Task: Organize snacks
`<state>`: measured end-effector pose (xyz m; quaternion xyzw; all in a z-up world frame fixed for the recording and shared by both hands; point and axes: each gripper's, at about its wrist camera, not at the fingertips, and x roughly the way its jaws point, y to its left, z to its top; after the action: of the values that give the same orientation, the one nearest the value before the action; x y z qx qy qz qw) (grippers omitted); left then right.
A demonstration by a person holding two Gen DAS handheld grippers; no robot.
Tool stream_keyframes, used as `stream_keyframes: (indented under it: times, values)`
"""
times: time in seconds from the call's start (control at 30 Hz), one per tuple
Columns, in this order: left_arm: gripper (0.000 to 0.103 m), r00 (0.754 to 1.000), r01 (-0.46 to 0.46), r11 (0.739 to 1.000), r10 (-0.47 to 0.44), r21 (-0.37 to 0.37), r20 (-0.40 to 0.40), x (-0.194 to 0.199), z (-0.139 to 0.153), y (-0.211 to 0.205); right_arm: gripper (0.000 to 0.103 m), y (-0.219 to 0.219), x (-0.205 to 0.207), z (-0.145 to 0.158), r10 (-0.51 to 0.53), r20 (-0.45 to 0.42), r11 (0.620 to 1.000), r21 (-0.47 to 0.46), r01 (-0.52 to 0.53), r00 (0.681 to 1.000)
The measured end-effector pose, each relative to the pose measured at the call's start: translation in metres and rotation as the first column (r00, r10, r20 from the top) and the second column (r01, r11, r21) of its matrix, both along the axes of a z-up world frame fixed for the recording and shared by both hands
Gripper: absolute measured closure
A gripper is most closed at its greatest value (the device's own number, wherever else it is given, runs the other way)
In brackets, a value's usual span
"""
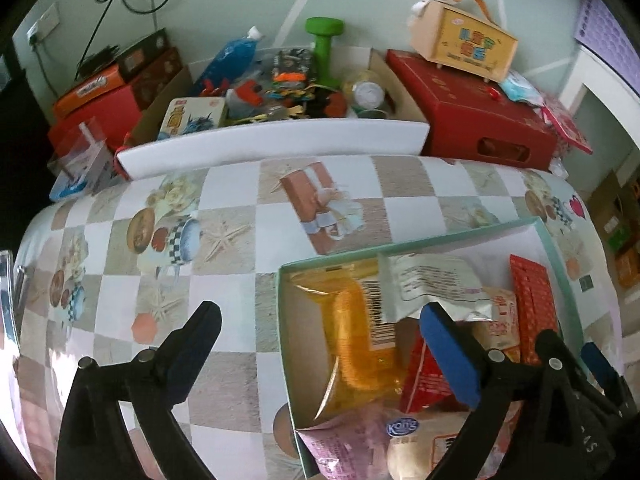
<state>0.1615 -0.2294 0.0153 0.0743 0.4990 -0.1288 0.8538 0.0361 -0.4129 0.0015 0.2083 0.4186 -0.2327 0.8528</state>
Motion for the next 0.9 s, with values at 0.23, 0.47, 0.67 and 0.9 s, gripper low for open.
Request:
stream_keyframes:
  times: [0.23,0.47,0.67,0.9]
  values:
    - [0.001,0.999,-0.040,0.999,0.040,0.013,-0.001,0.002,-0.004,0.009,0.000,0.001,0.001,-0.001,-0.001,-0.006,1.000,-0.009,0.001,1.000]
    - [0.001,0.998,-0.063,0.998,0.063,-0.003,-0.007,0.001,-0.006,0.021,0.000,0.004,0.002,0.000,0.005,-0.017,1.000,-0.024,-0.005,1.000]
    - [0.001,0.999,-0.042,0.999,0.042,0.008,-0.015,-0.007,-0.006,0.028,0.000,0.012,0.003,0.004,0.031,-0.038,0.999,-0.036,-0.032,0.999]
    - [0.001,0.999,-0.036,0.998,0.036,0.042,-0.010,-0.018,-0.003,0.039,0.000,0.021,-0.002,0.015,0.029,-0.018,1.000,-0.004,-0.029,0.999]
